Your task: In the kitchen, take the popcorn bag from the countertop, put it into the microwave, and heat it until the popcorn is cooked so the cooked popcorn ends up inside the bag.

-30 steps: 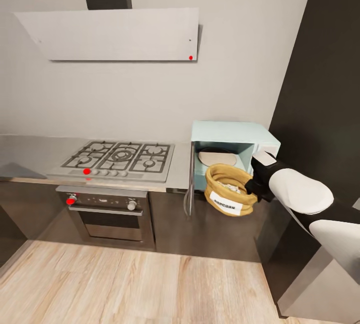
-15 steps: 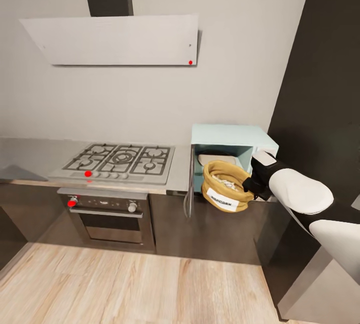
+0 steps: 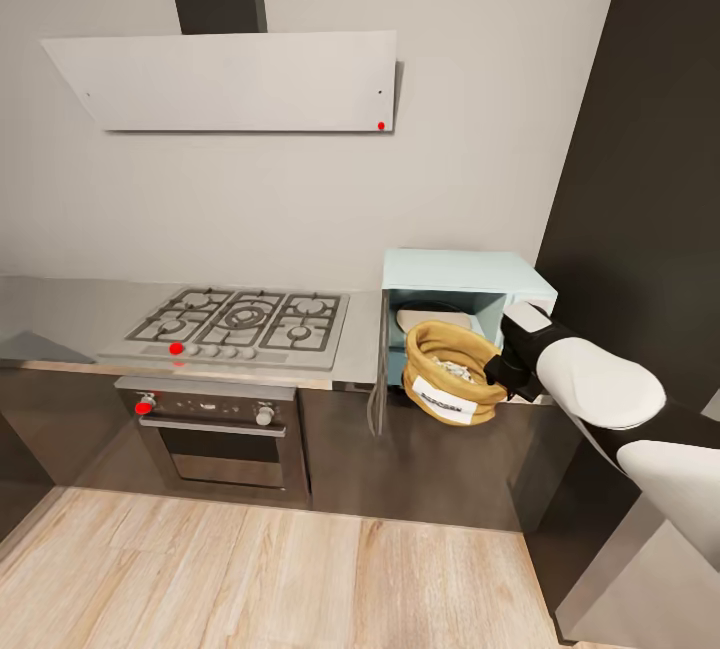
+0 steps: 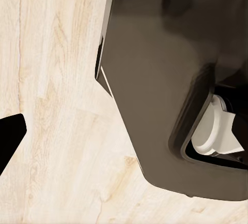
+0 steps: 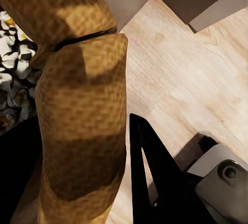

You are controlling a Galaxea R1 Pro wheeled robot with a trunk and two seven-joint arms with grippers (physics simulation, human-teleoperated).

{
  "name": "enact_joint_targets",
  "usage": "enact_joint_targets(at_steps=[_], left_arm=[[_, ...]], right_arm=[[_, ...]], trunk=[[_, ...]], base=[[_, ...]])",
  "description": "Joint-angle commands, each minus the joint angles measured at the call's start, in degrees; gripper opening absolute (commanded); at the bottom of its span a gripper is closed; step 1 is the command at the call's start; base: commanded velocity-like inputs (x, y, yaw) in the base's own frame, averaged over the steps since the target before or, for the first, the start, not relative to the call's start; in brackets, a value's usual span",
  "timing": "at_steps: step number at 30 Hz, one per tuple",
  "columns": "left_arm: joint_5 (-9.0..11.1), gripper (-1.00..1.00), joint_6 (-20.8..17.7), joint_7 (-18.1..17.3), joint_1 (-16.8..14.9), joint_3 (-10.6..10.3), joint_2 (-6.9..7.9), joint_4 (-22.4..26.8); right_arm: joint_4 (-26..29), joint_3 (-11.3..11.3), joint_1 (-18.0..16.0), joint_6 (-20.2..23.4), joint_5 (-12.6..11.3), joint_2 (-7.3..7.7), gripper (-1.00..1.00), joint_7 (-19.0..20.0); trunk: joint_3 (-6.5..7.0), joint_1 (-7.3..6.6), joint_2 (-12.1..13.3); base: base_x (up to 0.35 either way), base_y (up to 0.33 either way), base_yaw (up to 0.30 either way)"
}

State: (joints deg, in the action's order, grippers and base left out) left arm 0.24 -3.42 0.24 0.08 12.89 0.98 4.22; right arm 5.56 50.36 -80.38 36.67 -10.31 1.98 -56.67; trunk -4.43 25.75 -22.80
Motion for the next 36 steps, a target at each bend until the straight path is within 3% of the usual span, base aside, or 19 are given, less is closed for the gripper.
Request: enact_joint_targets(at_steps=[1, 8, 19, 36], left_arm=[[0.03, 1.00, -0.36, 0.02, 0.01, 0.23, -0.02, 0.17], [0.03, 1.00, -0.36, 0.02, 0.01, 0.23, -0.02, 0.17], [0.03, 1.00, -0.36, 0.02, 0.01, 0.22, -0.02, 0.17], [0.03, 1.00, -0.36, 0.00, 0.01, 0.27, 0.01, 0.17]], right_arm=[[0.06, -0.47, -0.04, 0.28, -0.59, -0.05, -1.00, -0.27], [0.06, -0.44, -0.04, -5.36, -0.59, -0.13, -1.00, -2.54], [0.06, -0.44, -0.04, -5.65, -0.59, -0.14, -1.00, -2.77], [0.06, -0.44, -0.03, -5.65, -0.59, -0.14, -1.00, -2.76]], trunk=[[-0.12, 0.03, -0.12], [-0.12, 0.03, -0.12], [-0.03, 0.03, -0.12], [1.54, 0.03, -0.12]], base=[[0.000, 0.000, 0.000], [0.000, 0.000, 0.000], [0.000, 0.000, 0.000], [0.000, 0.000, 0.000]])
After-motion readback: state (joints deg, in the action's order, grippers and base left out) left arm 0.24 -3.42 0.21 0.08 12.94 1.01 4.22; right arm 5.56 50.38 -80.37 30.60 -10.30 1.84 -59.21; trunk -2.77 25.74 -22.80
